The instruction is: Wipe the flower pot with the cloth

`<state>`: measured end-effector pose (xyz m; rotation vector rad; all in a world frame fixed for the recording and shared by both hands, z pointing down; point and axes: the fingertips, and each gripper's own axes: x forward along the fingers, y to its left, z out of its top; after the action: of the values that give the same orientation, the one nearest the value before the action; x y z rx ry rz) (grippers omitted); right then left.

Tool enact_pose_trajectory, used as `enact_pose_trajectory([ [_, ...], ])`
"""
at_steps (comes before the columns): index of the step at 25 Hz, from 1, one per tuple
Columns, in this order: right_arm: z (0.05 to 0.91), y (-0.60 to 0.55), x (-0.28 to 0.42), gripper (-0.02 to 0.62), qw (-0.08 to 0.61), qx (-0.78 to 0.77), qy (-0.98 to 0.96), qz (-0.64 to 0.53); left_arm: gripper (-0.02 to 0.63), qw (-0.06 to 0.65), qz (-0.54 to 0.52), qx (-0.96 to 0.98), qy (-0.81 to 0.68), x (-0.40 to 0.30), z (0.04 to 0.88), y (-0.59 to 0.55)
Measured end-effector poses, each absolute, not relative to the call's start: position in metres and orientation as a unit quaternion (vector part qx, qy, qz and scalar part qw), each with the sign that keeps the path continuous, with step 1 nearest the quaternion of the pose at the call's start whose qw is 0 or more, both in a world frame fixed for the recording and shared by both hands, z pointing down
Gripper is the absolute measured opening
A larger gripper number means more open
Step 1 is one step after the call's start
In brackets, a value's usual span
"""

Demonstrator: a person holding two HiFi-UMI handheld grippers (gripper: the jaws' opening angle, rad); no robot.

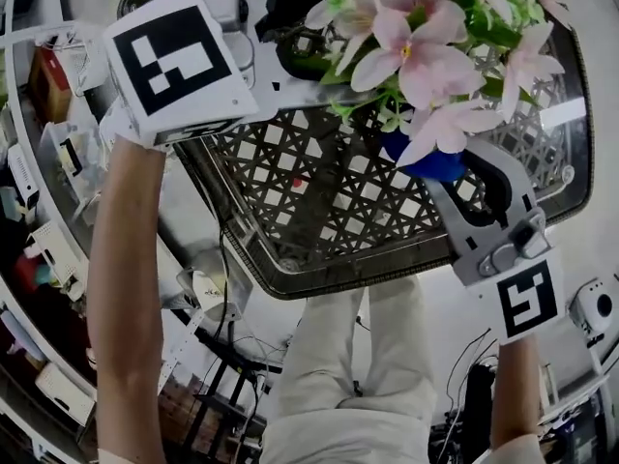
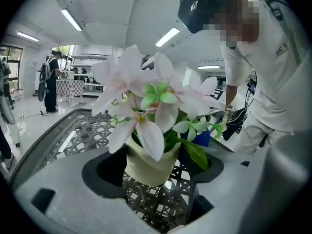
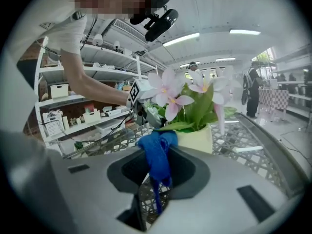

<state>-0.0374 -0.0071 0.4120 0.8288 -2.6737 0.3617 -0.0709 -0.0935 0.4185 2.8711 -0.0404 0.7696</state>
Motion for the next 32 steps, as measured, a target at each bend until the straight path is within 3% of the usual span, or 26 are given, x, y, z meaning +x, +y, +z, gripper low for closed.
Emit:
enact_pose_trajectory([
  [8, 0.406, -0.007, -0.011, 0.106, 0.148, 0.378, -0.905, 0.131, 0.321, 0.098, 0.240, 0.966, -0.025, -0.069, 0.417, -0.087],
  [15, 0.418, -0.024, 0.005, 0.106, 0.184, 0.401, -0.888, 0.133, 0.297, 0.107, 0.241, 0.964, -0.035, -0.075, 0.419, -0.082],
  [19, 0.413, -0.027, -0.004, 0.104, 0.156, 0.399, -0.894, 0.131, 0.287, 0.110, 0.237, 0.964, -0.053, -0.079, 0.419, -0.081],
  [32, 0.430, -0.023, -0.075, 0.101, 0.155, 0.386, -0.899, 0.139, 0.278, 0.113, 0.243, 0.962, -0.053, -0.077, 0.424, -0.079],
])
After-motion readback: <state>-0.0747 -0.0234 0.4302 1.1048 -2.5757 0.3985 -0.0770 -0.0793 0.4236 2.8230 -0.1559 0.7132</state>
